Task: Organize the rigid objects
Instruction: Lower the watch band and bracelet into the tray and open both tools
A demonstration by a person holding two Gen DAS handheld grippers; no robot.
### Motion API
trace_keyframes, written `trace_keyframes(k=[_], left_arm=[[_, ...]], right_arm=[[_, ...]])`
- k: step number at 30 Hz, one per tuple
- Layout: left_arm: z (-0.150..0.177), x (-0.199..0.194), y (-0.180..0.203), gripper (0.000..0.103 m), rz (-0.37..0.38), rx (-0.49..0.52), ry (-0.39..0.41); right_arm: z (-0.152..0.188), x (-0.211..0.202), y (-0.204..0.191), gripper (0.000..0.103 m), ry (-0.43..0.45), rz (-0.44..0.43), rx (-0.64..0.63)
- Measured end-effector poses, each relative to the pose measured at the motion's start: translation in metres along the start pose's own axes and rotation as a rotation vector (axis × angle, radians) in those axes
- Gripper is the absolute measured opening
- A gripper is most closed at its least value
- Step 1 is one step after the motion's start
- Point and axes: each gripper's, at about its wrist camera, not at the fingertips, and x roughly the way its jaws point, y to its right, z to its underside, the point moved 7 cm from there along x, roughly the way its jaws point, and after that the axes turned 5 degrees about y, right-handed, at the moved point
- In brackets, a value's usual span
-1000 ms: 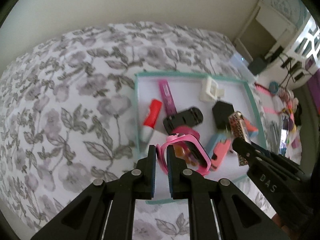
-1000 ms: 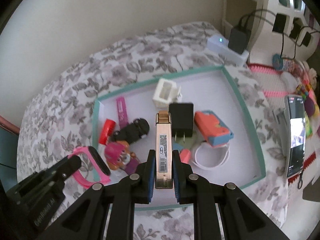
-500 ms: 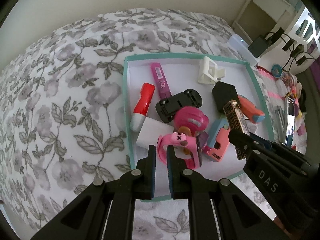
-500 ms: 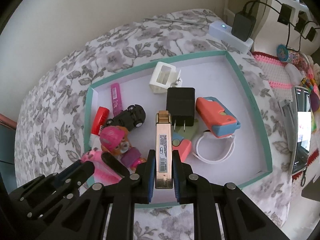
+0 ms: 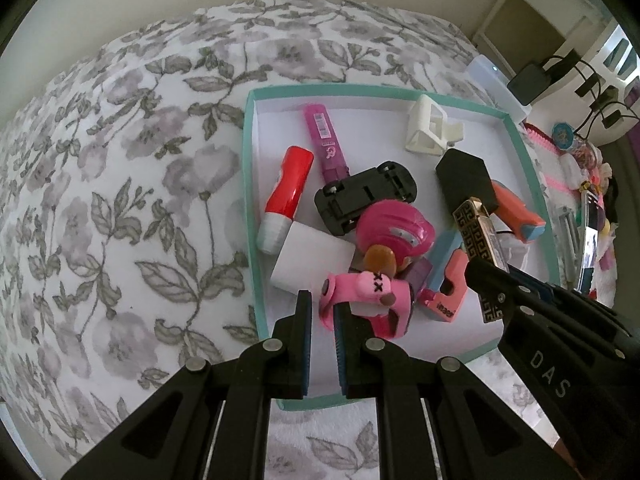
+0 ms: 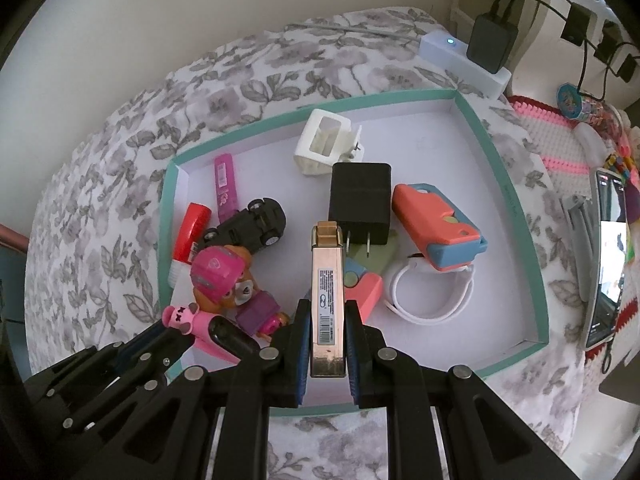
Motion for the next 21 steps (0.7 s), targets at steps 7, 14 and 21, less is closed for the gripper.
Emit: trace_keyframes(k=[7,14,21], left_arm=[[0.000,0.009,-0.004,0.011,-0.010,-0.018,-0.021],[0.001,0.011,-0.010,0.014,-0.013,-0.038,-0.033],[0.000,0.008,-0.015,0.041,0.001,-0.056,-0.028]], right_arm=[[0.001,0.004,-0.001,0.018,-0.015,-0.001,-0.007],[0.001,0.004,-0.002,0.018,-0.019,0.008,-0.020],[0.000,0.003,-0.002,0.022,-0.014,0.019,-0.037]])
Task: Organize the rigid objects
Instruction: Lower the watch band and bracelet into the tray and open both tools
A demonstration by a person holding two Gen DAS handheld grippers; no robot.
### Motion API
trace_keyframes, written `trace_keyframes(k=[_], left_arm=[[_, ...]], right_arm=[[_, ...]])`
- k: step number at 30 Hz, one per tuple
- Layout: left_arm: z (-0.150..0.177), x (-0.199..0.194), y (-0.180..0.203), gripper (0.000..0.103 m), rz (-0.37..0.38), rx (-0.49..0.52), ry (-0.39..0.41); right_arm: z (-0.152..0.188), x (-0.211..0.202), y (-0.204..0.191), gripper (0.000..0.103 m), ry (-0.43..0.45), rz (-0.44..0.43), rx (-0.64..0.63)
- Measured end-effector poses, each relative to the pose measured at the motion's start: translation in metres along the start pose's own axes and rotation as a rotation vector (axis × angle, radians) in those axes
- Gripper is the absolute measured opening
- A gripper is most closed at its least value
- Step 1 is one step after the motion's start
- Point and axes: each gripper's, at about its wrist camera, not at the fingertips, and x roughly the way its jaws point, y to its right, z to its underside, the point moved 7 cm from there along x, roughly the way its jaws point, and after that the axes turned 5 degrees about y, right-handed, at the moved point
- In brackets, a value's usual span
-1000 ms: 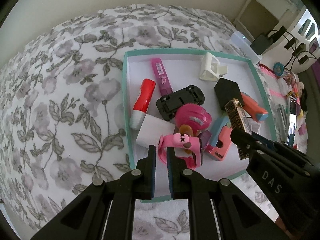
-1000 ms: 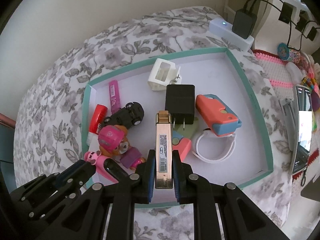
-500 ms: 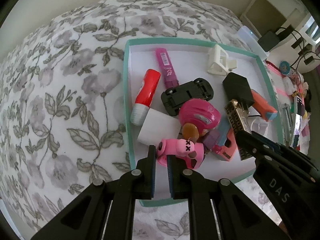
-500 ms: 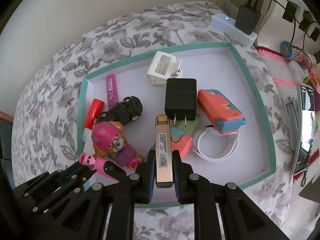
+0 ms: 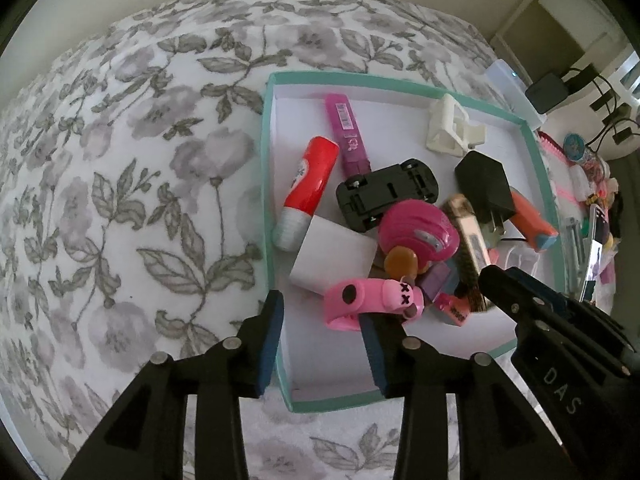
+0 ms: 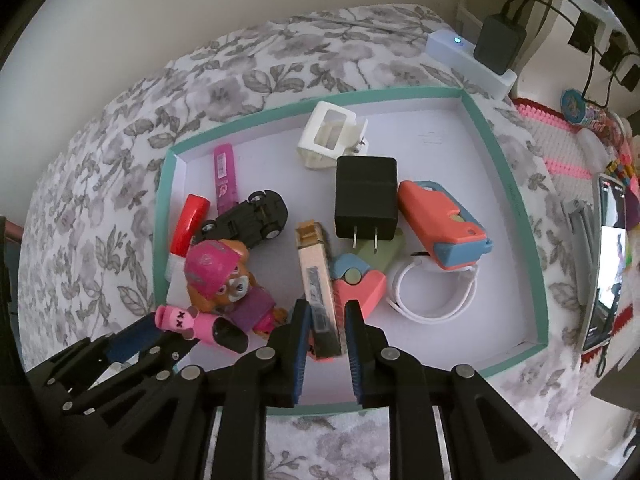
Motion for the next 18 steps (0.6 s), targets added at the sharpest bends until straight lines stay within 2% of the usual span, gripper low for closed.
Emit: trace_keyframes(k=[4,14,18], left_arm=[[-0.003,-0.006,-0.003,0.042,-0.006,0.001,0.014],[-0.013,-0.029,-0.010,0.042,0.013,-0.047,0.070],[-0.017,-0.034,-0.016,0.048,0.021,-0.084,0.094]], right_arm=[[-0.002,-0.003,0.001,0.029,0.012,0.003,-0.001],[-0.009,-0.017,0.000,0.029,0.061,0.006,-0.008],[-0.011,-0.021,-0.001,0.029,0.075,0.006,-0.005]])
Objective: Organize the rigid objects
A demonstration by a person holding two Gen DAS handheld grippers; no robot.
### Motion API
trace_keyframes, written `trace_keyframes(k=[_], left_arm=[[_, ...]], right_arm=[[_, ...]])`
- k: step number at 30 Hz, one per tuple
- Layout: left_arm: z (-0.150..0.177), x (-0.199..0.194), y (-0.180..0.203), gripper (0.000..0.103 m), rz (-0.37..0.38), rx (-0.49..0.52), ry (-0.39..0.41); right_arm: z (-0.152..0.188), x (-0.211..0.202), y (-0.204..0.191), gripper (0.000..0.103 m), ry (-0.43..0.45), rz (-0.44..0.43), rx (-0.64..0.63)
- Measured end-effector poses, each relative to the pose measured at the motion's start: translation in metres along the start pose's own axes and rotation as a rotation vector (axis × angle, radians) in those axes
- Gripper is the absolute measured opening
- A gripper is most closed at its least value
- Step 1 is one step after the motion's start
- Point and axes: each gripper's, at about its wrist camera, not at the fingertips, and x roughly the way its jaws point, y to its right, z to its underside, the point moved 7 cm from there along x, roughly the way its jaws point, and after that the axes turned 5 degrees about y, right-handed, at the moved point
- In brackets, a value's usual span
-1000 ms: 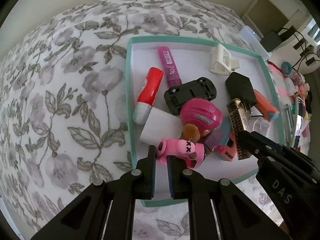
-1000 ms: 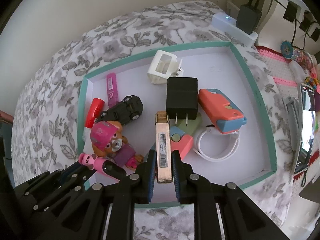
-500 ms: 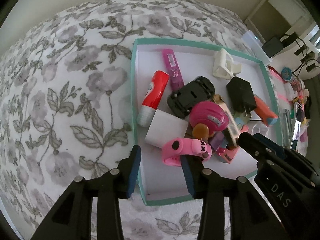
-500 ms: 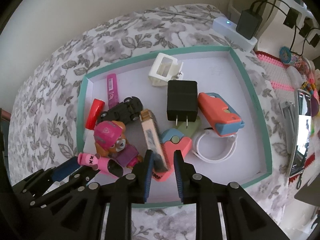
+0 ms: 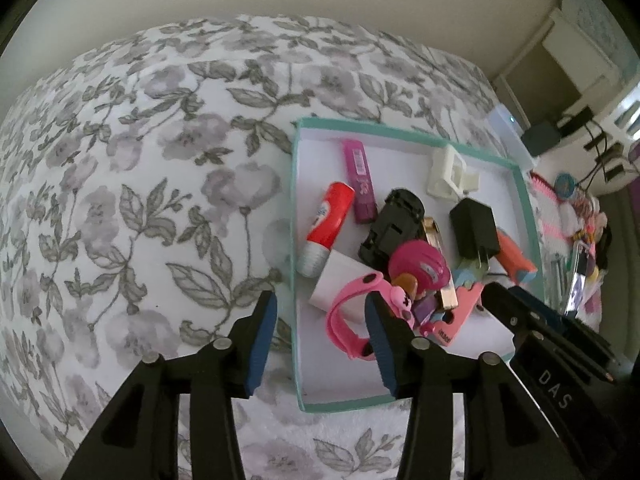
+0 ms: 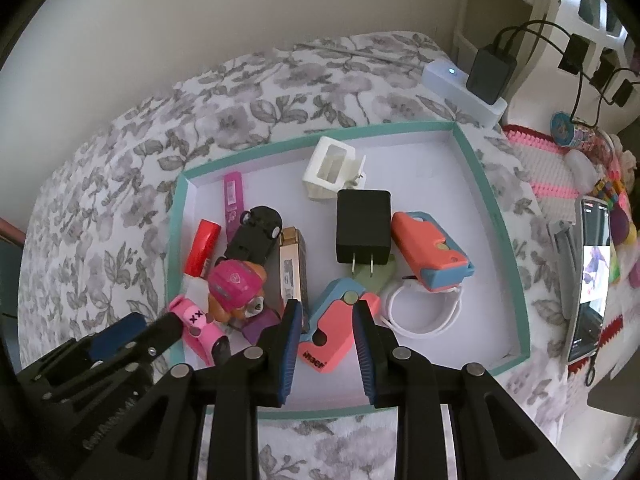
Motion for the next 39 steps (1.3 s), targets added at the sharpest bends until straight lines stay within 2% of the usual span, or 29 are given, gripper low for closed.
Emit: trace_keyframes(k=[9,11,15,18,19,21,26,28,32,36,39], left_arm=[[-0.003,0.000,-0.013,0.052,0.002,-0.064,0.010],[-0.004,-0.001,-0.017,0.054,-0.001,-0.081,0.015],[-0.006,-0.001,-0.029,0.059,-0.032,-0.109,0.027],[-0.006,0.001,-0.038,0.061,-0.063,-0.121,0.029],[-0.005,0.002,-0.039,0.065,-0.072,-0.121,0.029],[-0.005,0.004,-0.044,0.072,-0.093,-0.125,0.030],[-0.004,0.008,-0.054,0.075,-0.136,-0.139,0.032],[-0.005,0.008,-0.058,0.085,-0.142,-0.145,0.037],[-0.007,0.007,-0.062,0.087,-0.161,-0.137,0.060],[-0.010,0.005,-0.063,0.098,-0.182,-0.125,0.089],[-0.012,0.003,-0.065,0.098,-0.189,-0.125,0.109]], right_arm=[[0.001,0.002,0.000,0.031,-0.005,0.006,-0.002],[0.001,0.002,0.000,0.042,-0.004,0.011,-0.001],[0.001,0.004,-0.001,0.046,-0.005,0.013,-0.004],[0.001,0.004,-0.001,0.059,-0.004,0.019,-0.010],[0.001,0.004,-0.001,0.063,-0.001,0.020,-0.011],[0.000,0.004,-0.001,0.065,0.003,0.019,-0.013],[0.000,0.005,-0.001,0.074,0.010,0.030,-0.021],[0.000,0.006,-0.001,0.079,0.013,0.035,-0.024],[-0.002,0.006,0.000,0.087,0.024,0.041,-0.032],[-0.002,0.008,-0.002,0.095,0.030,0.044,-0.046],[-0.002,0.008,-0.003,0.102,0.037,0.045,-0.056]])
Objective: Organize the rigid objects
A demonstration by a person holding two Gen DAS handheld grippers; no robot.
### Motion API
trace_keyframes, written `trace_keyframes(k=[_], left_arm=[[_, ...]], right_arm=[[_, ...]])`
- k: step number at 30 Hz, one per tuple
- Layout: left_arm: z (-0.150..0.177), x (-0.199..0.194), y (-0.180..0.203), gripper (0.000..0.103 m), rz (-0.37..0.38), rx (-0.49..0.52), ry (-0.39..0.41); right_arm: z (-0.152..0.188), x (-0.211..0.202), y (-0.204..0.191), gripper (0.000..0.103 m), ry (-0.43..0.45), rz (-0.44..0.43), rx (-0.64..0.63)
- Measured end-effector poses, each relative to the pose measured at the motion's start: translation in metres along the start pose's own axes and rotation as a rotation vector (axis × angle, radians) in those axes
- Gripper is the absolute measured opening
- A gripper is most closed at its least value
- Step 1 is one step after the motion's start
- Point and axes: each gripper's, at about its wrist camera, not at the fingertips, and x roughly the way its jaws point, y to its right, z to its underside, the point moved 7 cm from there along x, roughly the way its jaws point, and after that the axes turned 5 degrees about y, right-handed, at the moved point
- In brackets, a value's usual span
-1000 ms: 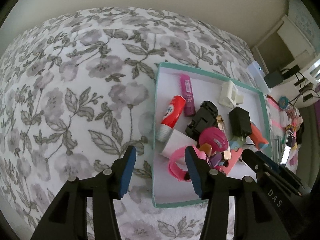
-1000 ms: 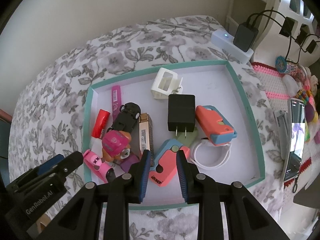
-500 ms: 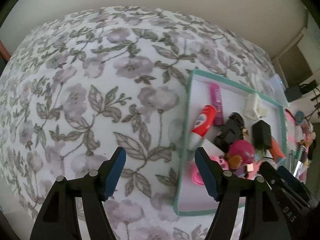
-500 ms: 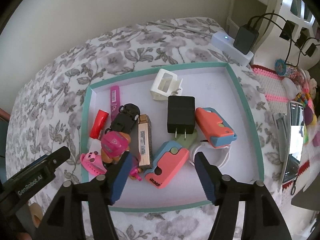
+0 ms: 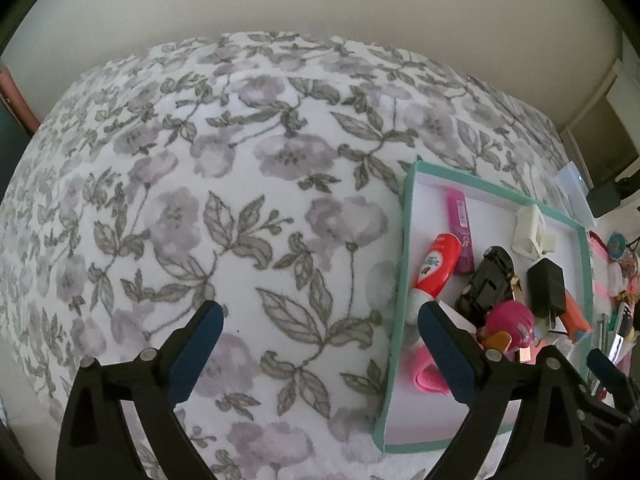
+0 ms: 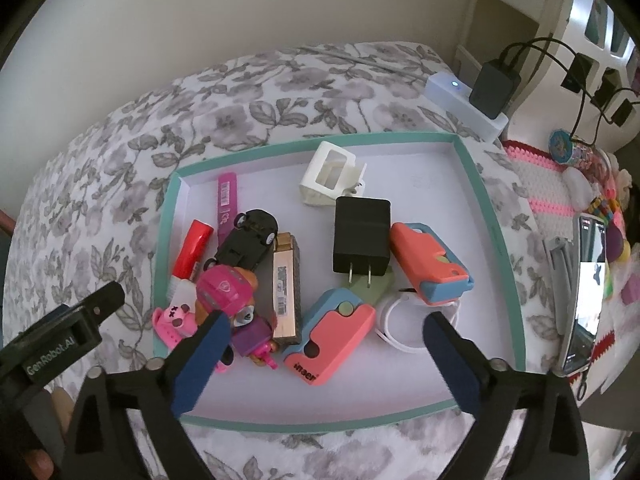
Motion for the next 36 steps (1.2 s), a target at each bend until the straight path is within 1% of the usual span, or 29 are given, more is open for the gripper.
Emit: trace_keyframes(k=[6,11,14,17,20,23,25,27,32,34,36], left_arm=[[-0.002,0.001,0.000,0.098,0.031,-0.017,0.000],[-0.005,-0.006,0.000,0.098,0.026,-0.002,0.036],[-0.004,-0.011,-0.001,0.098,0.000,0.011,0.051],[-0.005,-0.021,-0.003,0.098,-0.030,0.029,0.083],[-0.006,-0.033,-0.007,0.098,-0.042,0.038,0.119],[-0.005,-0.042,-0.012,0.098,-0.039,0.036,0.146],[-0.005,-0.049,-0.015,0.098,-0.038,0.026,0.153],[-0.003,-0.054,-0.019,0.098,-0.054,0.024,0.158],[0.004,-0.063,-0.025,0.098,-0.163,0.076,0.176],[0.008,-0.065,-0.026,0.098,-0.169,0.088,0.176],[0.012,-0.066,-0.027,0.098,-0.152,0.088,0.165]], right_arm=[[-0.001,0.000,-0.001,0.103,0.017,0.013,-0.015],[-0.001,-0.001,0.001,0.103,0.020,0.017,-0.014],[-0.001,-0.004,0.001,0.103,0.030,0.021,-0.011],[-0.001,-0.008,0.002,0.103,0.041,0.025,-0.006],[0.001,-0.012,0.002,0.103,0.049,0.022,-0.001],[0.003,-0.016,0.001,0.103,0.060,0.022,-0.002],[0.005,-0.021,0.000,0.103,0.073,0.024,-0.012],[0.008,-0.026,-0.002,0.103,0.083,0.027,-0.019],[0.013,-0.035,-0.003,0.103,0.099,0.014,-0.013],[0.015,-0.039,-0.004,0.103,0.106,0.010,-0.012],[0.017,-0.042,-0.006,0.103,0.111,0.012,-0.016]])
